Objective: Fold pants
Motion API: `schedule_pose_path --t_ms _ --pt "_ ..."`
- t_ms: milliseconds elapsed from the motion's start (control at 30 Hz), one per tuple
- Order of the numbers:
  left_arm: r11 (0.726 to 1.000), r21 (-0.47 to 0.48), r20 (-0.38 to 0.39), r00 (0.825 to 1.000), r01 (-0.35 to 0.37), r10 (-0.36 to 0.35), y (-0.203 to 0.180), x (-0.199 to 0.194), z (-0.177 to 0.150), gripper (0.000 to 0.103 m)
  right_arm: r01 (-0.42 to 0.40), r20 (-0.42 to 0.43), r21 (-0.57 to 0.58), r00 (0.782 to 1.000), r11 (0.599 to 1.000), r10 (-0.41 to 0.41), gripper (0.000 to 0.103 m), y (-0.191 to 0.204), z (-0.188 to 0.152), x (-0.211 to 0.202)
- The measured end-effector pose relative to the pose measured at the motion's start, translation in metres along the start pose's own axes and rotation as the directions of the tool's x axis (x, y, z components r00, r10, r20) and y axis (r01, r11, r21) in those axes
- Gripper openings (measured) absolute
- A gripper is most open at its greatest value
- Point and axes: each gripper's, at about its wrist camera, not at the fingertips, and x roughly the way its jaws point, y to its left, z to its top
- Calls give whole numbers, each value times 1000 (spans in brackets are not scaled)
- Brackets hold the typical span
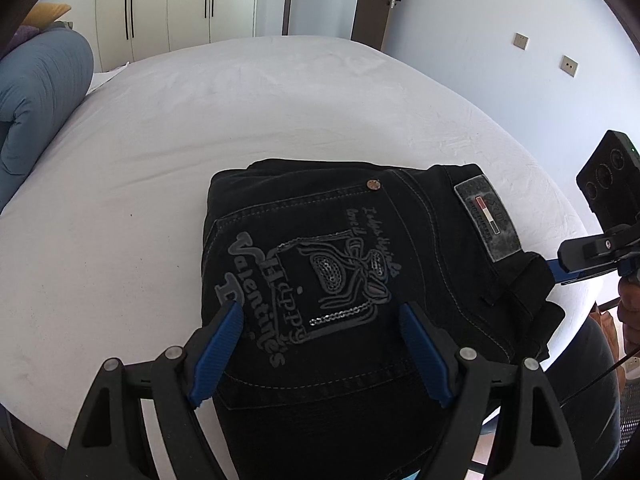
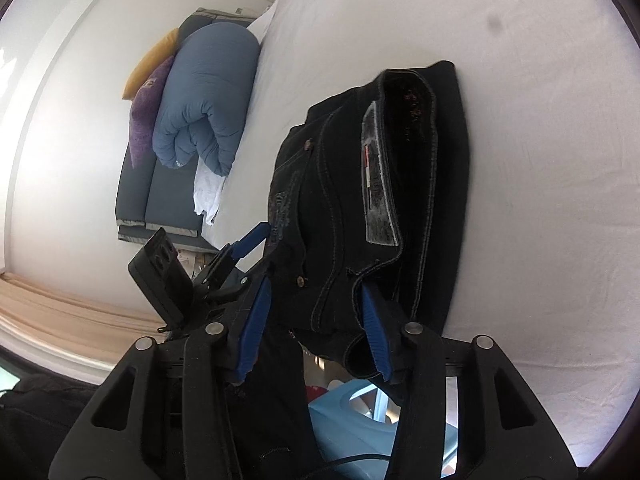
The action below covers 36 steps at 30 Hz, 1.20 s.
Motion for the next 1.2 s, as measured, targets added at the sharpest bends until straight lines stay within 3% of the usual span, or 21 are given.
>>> schedule_pose_path --t_ms 133,267,300,367,600,800,867,967,1067,1167,1200 --pt "1000 -7 -3 1000 11 -11 1 -1 3 82 -3 -13 -57 1000 998 3 35 12 -1 -3" --pt "1000 5 -10 1000 5 -5 -1 -1 5 82 71 -85 -106 993 992 -81 32 14 -3 12" --pt "1000 8 -12 1000 2 -2 -2 0 4 82 76 -101 -136 991 988 -90 17 15 -4 16" --pt "1000 11 -17 1000 -1 1 -2 1 5 82 131 -102 -151 984 980 -147 3 16 -3 20" --pt "1000 18 -21 1000 5 -5 -1 4 5 82 106 -59 -168 991 980 -117 2 43 -12 -12" --pt "994 107 -47 999 7 -2 -11 13 -4 84 151 -108 11 983 988 -149 1 -27 -28 -6" --pt "990 141 -46 999 -9 16 -15 13 -7 84 118 -82 57 990 991 -113 1 -40 -28 -6" --pt "992 125 -53 999 -4 10 -13 10 -6 84 117 -56 60 992 991 -114 1 -41 -23 -7" --pt "995 98 -12 1000 13 -12 -13 -7 -5 85 112 -49 42 993 993 -110 1 -37 -23 -11" --pt "993 121 -74 997 4 5 -17 7 -21 88 144 -52 5 988 990 -143 1 -43 -26 -6" --pt "992 126 -58 998 -3 10 -18 8 -26 88 133 -50 17 990 991 -132 1 -47 -27 -5"
